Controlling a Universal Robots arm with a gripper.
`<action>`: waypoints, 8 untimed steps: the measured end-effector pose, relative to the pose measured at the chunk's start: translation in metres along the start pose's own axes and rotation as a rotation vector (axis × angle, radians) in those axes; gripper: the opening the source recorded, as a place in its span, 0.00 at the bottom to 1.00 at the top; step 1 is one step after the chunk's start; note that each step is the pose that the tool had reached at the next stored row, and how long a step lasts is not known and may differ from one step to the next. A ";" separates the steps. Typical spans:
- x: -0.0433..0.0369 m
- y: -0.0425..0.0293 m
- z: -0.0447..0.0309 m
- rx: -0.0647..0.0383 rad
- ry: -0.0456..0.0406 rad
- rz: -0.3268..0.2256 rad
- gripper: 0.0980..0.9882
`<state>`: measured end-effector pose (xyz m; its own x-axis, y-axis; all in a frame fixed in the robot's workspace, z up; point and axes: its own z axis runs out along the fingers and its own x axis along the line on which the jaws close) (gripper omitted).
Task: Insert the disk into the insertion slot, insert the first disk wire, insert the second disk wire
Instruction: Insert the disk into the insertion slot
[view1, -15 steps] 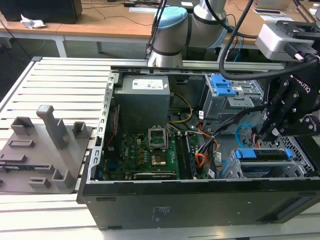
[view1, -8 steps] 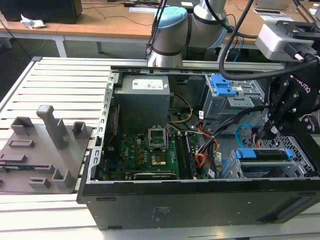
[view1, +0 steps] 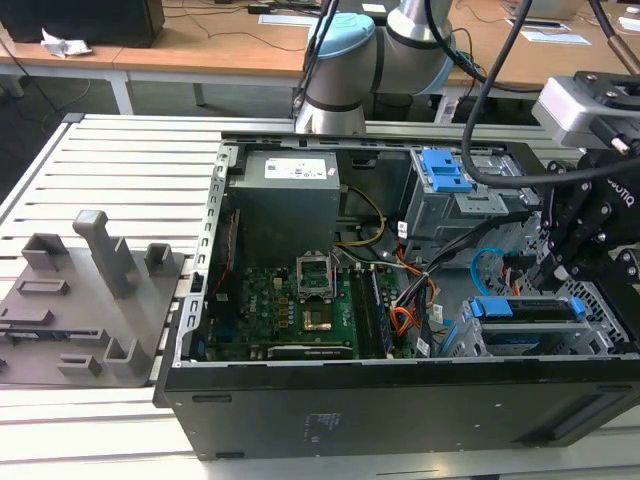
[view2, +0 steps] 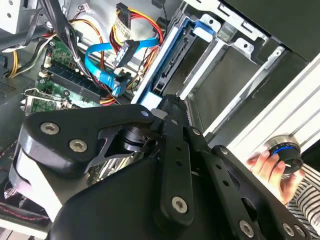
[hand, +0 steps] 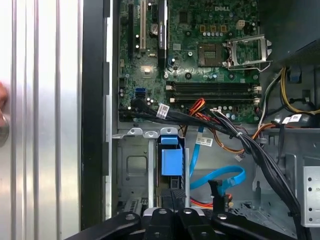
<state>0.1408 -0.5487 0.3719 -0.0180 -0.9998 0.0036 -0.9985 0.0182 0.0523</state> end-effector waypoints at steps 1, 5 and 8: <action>0.0000 -0.0016 0.0031 0.000 0.0000 0.000 0.01; -0.0001 -0.0070 0.0130 0.000 0.0001 0.000 0.01; -0.0002 -0.0071 0.0133 0.000 0.0000 0.000 0.01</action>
<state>0.1473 -0.5487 0.3583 -0.0180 -0.9998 0.0036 -0.9985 0.0182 0.0522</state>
